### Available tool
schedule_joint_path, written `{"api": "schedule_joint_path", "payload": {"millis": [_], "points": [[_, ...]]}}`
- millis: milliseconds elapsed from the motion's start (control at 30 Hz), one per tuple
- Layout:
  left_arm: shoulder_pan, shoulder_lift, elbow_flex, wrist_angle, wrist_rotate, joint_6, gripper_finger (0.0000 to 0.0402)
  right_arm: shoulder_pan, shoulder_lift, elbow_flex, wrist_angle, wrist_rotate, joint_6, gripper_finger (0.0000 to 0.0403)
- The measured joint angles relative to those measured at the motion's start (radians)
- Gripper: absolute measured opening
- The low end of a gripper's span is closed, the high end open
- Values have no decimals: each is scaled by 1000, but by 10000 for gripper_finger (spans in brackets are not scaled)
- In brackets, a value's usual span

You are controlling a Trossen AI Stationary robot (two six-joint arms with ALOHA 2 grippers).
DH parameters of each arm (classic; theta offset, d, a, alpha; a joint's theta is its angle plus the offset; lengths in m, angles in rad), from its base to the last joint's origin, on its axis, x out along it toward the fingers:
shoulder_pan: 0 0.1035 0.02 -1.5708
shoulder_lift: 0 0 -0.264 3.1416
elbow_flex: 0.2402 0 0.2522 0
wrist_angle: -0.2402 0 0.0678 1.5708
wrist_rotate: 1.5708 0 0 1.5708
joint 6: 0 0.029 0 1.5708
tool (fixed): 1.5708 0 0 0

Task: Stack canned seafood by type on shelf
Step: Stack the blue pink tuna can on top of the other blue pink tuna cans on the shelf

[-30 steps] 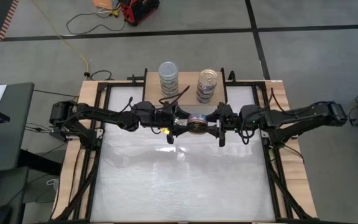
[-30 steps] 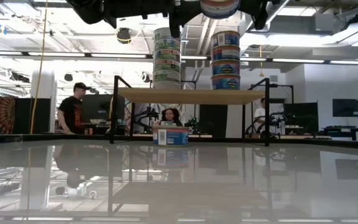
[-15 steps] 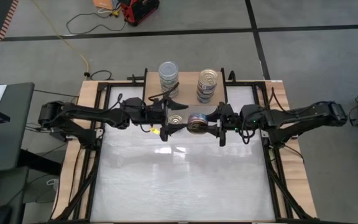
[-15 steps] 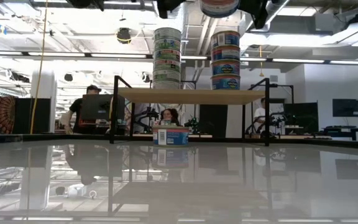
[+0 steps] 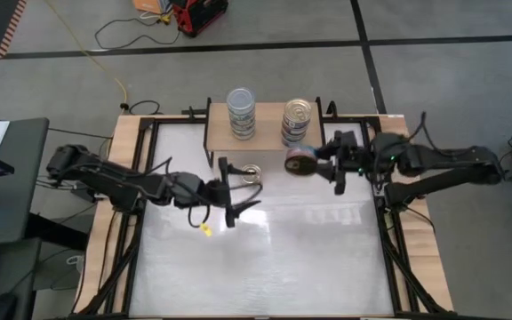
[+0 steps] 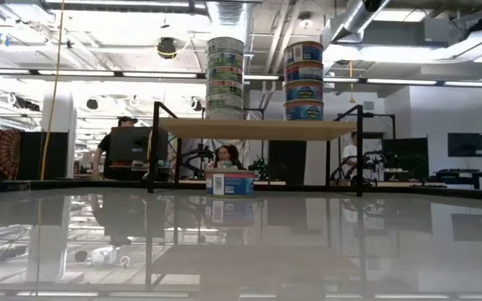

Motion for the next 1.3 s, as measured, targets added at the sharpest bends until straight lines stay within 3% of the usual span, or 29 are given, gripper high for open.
{"api": "schedule_joint_path", "payload": {"millis": [133, 333, 700, 1067, 1300], "points": [[-20, 11, -33, 0, -24, 5, 347, -80, -11, 78, -108, 3, 22, 216], [-22, 10, -93, 137, -22, 29, 347, -226, 7, 170, -219, -17, 29, 217], [61, 10, -93, 121, -12, 193, 347, -530, 91, 289, -364, -301, 24, 218], [213, 6, 34, -109, 68, 4, 347, -680, 157, 308, -360, -550, 10, 219], [243, 6, 57, -132, 51, -31, 347, -715, 158, 308, -301, -579, 14, 217]]}}
